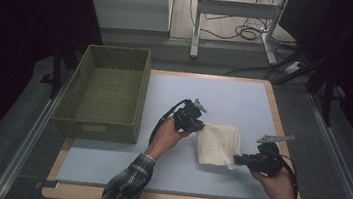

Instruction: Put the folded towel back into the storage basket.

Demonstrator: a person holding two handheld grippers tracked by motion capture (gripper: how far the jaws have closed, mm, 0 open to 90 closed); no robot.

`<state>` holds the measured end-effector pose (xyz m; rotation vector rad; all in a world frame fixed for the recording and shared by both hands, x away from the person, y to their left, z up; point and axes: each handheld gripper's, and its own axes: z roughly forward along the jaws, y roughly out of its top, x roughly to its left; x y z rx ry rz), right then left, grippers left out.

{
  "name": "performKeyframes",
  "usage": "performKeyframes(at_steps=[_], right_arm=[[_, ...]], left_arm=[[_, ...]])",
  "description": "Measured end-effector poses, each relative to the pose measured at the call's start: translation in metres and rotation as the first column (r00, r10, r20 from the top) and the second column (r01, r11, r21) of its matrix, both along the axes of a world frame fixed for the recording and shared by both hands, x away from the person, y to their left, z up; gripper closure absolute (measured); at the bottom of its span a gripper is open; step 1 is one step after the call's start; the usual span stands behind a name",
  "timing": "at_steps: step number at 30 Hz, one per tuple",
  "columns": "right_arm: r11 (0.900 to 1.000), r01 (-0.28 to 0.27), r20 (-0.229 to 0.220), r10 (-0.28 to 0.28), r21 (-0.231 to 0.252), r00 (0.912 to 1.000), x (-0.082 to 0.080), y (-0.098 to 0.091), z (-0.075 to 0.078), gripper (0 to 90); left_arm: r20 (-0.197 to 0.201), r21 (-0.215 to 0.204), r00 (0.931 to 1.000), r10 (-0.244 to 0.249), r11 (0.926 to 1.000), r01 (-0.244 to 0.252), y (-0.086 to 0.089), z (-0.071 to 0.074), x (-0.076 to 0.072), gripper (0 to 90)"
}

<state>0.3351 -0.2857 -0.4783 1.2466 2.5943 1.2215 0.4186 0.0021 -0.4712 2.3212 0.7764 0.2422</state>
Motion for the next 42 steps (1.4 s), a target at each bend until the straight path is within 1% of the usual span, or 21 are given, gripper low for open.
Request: performKeyframes(at_steps=[6, 11, 16, 19, 24, 28, 30, 33, 38, 39, 42], right_arm=[[0.9994, -0.035, 0.014, 0.035, 0.000, 0.9993, 0.004, 0.017, 0.008, 81.4], [0.9986, -0.053, 0.024, 0.053, 0.005, 0.9983, 0.007, 0.029, 0.014, 81.4], [0.9976, -0.069, 0.031, 0.069, 0.002, 0.9972, 0.011, 0.040, 0.017, 81.1], [0.9970, -0.077, 0.032, 0.077, 0.010, 0.9965, 0.012, 0.045, 0.020, 81.1], [0.9951, -0.097, 0.037, 0.097, 0.016, 0.9946, 0.016, 0.054, 0.029, 81.1], [0.9934, -0.112, 0.040, 0.111, 0.024, 0.9930, 0.019, 0.062, 0.034, 81.1], [0.9928, -0.117, 0.043, 0.116, 0.026, 0.9923, 0.020, 0.066, 0.037, 81.1], [0.9909, -0.130, 0.044, 0.129, 0.034, 0.9907, 0.023, 0.073, 0.041, 81.1], [0.9883, -0.148, 0.047, 0.146, 0.037, 0.9882, 0.028, 0.087, 0.046, 81.1], [0.9878, -0.151, 0.048, 0.149, 0.039, 0.9877, 0.029, 0.090, 0.046, 81.1], [0.9862, -0.161, 0.047, 0.159, 0.041, 0.9862, 0.033, 0.101, 0.049, 81.1]], left_arm=[[0.009, 0.023, 0.9998, 0.018, 0.9996, -0.018, 0.015, 0.013, -0.001, 83.9], [0.013, 0.035, 0.9993, 0.036, 0.9987, -0.037, 0.024, 0.022, -0.002, 83.8], [0.013, 0.070, 0.9991, 0.040, 0.9967, -0.040, 0.033, 0.030, -0.003, 83.6], [0.012, 0.077, 0.9989, 0.046, 0.9959, -0.047, 0.038, 0.036, -0.003, 83.5], [0.008, 0.113, 0.9988, 0.048, 0.9925, -0.048, 0.049, 0.048, -0.002, 83.3], [-0.011, 0.136, 0.9989, 0.047, 0.9897, -0.045, 0.059, 0.058, 0.000, 83.2], [-0.024, 0.139, 0.9986, 0.047, 0.9893, -0.043, 0.065, 0.063, 0.001, 83.2], [-0.033, 0.148, 0.9979, 0.055, 0.9877, -0.049, 0.074, 0.069, 0.003, 83.2], [-0.032, 0.164, 0.9970, 0.070, 0.9845, -0.064, 0.085, 0.075, 0.004, 83.1], [-0.030, 0.179, 0.9969, 0.073, 0.9817, -0.066, 0.087, 0.076, 0.005, 83.0], [-0.020, 0.200, 0.9967, 0.079, 0.9771, -0.074, 0.094, 0.079, 0.007, 83.0]])
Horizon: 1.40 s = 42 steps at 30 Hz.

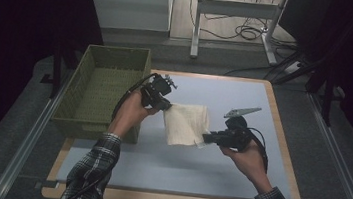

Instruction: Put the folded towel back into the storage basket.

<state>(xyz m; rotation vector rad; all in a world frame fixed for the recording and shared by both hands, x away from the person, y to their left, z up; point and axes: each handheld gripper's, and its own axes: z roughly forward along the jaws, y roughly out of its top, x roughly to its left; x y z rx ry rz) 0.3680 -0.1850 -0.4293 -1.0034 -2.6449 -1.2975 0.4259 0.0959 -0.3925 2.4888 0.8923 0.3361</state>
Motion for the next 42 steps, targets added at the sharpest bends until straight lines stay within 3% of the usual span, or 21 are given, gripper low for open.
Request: performKeyframes(at_steps=[9, 23, 34, 42], right_arm=[[0.9998, -0.019, 0.013, 0.019, 0.006, 0.9997, 0.012, 0.027, 0.010, 81.1], [0.9988, -0.029, 0.026, 0.028, 0.039, 0.9993, 0.033, 0.061, 0.026, 81.1], [0.9963, -0.050, 0.045, 0.047, 0.070, 0.9979, 0.043, 0.089, 0.038, 81.1], [0.9934, -0.070, 0.054, 0.065, 0.091, 0.9964, 0.047, 0.118, 0.045, 81.1]], left_arm=[[0.036, 0.033, 0.9987, 0.036, 0.9988, -0.037, 0.022, 0.012, 0.006, 83.3], [0.097, 0.060, 0.9906, 0.096, 0.9930, -0.102, 0.048, 0.036, 0.014, 84.1], [0.139, 0.039, 0.9769, 0.162, 0.9848, -0.169, 0.078, 0.055, 0.012, 84.5], [0.160, 0.040, 0.9621, 0.221, 0.9724, -0.230, 0.106, 0.063, 0.009, 84.5]])
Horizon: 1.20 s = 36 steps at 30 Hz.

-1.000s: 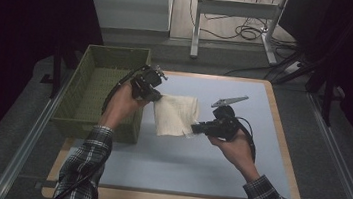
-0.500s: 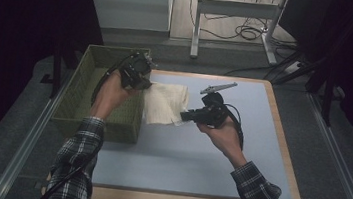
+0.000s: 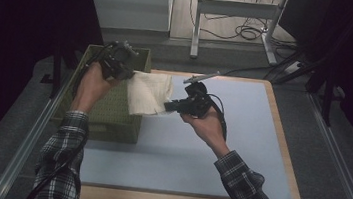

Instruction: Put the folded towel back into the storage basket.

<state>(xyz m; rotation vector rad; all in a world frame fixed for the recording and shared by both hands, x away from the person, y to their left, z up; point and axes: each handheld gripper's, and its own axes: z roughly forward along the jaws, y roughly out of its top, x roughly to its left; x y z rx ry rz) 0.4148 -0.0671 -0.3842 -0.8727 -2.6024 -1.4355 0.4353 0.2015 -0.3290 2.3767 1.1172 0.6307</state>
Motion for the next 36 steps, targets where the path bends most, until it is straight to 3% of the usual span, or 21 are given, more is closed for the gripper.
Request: performKeyframes(at_steps=[8, 21, 36], right_arm=[[0.9999, -0.015, -0.001, 0.015, 0.002, 0.9999, 0.002, 0.038, -0.002, 81.1], [0.9990, -0.036, -0.035, 0.035, -0.027, 0.9988, 0.002, 0.102, -0.026, 81.1], [0.9974, -0.012, -0.099, 0.005, -0.071, 0.9951, 0.004, 0.145, -0.055, 80.6]], left_arm=[[0.007, 0.028, 0.9980, 0.062, 0.9977, -0.062, 0.028, -0.002, -0.002, 84.5], [-0.009, 0.053, 0.9902, 0.139, 0.9889, -0.139, 0.066, -0.026, -0.008, 84.4], [-0.029, 0.066, 0.9802, 0.196, 0.9788, -0.194, 0.095, -0.058, -0.011, 84.1]])
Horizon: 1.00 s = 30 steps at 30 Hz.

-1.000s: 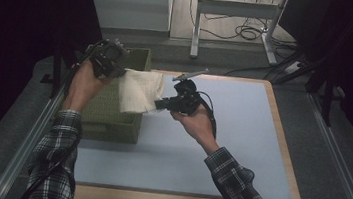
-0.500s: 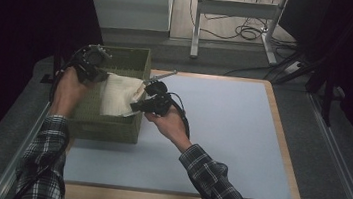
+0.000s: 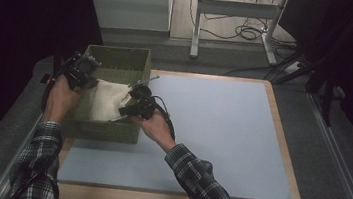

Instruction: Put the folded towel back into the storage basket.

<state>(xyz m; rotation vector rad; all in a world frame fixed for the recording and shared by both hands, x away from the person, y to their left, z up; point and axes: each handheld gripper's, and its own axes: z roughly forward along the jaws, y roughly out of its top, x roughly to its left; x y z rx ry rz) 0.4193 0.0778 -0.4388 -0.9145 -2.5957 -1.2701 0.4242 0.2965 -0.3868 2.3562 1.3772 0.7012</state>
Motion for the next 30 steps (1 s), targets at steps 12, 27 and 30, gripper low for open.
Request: performKeyframes(at_steps=[12, 27, 30], right_arm=[[0.9985, 0.031, -0.034, -0.032, -0.046, 0.9989, 0.001, 0.010, -0.011, 79.7], [0.9928, 0.045, -0.029, -0.049, -0.111, 0.9984, 0.002, 0.023, -0.011, 68.7], [0.9931, 0.053, -0.026, -0.056, -0.105, 0.9981, 0.003, 0.023, -0.008, 65.9]], left_arm=[[-0.021, -0.017, 0.9995, -0.023, 0.9996, 0.023, -0.003, -0.025, 0.010, 83.6], [-0.017, -0.052, 0.9999, -0.004, 0.9986, 0.003, 0.002, -0.040, 0.012, 75.3], [0.001, -0.062, 1.0000, -0.003, 0.9981, 0.003, 0.001, -0.039, 0.012, 65.6]])
